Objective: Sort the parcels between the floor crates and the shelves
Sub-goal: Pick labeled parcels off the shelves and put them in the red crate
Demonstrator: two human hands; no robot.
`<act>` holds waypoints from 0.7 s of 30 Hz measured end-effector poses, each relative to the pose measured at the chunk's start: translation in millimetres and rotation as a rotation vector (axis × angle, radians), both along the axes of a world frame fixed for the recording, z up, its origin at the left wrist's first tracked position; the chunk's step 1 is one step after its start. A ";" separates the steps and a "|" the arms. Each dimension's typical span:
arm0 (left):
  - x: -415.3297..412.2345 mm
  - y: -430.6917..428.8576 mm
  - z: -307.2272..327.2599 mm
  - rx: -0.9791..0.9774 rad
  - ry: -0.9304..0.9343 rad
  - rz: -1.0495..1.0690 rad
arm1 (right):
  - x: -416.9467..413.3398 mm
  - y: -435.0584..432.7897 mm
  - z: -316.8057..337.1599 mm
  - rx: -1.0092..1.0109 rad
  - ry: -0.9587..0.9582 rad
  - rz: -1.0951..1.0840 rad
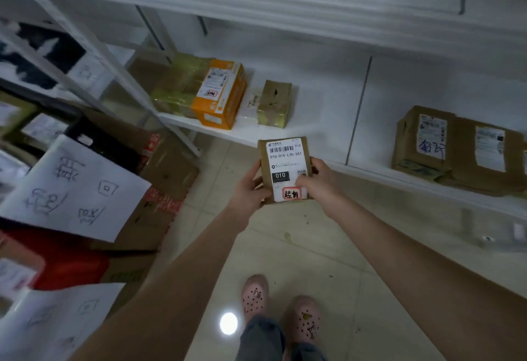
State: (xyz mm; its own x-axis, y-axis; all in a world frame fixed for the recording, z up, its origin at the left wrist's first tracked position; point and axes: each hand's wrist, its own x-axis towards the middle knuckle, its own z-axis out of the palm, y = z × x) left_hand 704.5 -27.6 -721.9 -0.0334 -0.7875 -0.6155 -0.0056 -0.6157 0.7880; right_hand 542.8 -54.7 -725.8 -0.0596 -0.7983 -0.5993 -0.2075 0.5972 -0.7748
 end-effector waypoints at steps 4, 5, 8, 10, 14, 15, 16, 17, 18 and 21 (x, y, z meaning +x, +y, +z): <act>54.6 31.5 2.1 0.011 -0.034 0.123 | 54.2 14.1 -4.2 -0.028 -0.020 0.138; 69.0 39.0 3.1 0.004 -0.038 0.158 | 70.2 17.0 -4.9 -0.031 -0.024 0.167; 115.0 63.6 5.5 -0.012 -0.061 0.301 | 122.1 27.6 -5.7 -0.061 -0.002 0.258; 146.2 82.5 5.8 -0.054 -0.072 0.366 | 158.7 36.7 -4.6 -0.094 0.023 0.327; 209.1 122.0 4.5 -0.079 -0.138 0.529 | 232.3 63.6 0.8 -0.121 0.035 0.441; 225.2 132.0 3.6 -0.090 -0.174 0.559 | 250.9 71.9 2.4 -0.123 0.030 0.456; 241.3 142.2 3.3 -0.105 -0.219 0.581 | 269.5 80.8 3.9 -0.132 0.027 0.465; 257.2 152.2 3.4 -0.125 -0.266 0.597 | 288.5 89.7 5.7 -0.152 0.029 0.472; 273.0 163.0 4.3 -0.143 -0.313 0.608 | 308.4 99.1 8.4 -0.178 0.038 0.479; 322.5 198.5 10.7 -0.174 -0.416 0.681 | 376.8 130.2 21.0 -0.273 0.074 0.530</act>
State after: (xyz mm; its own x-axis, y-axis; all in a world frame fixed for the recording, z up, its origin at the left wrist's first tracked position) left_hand 1027.0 170.9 -711.2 0.6918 -0.6375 -0.3392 0.0125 -0.4590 0.8883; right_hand 919.5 75.4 -704.8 0.3550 -0.8550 -0.3781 -0.4818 0.1793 -0.8577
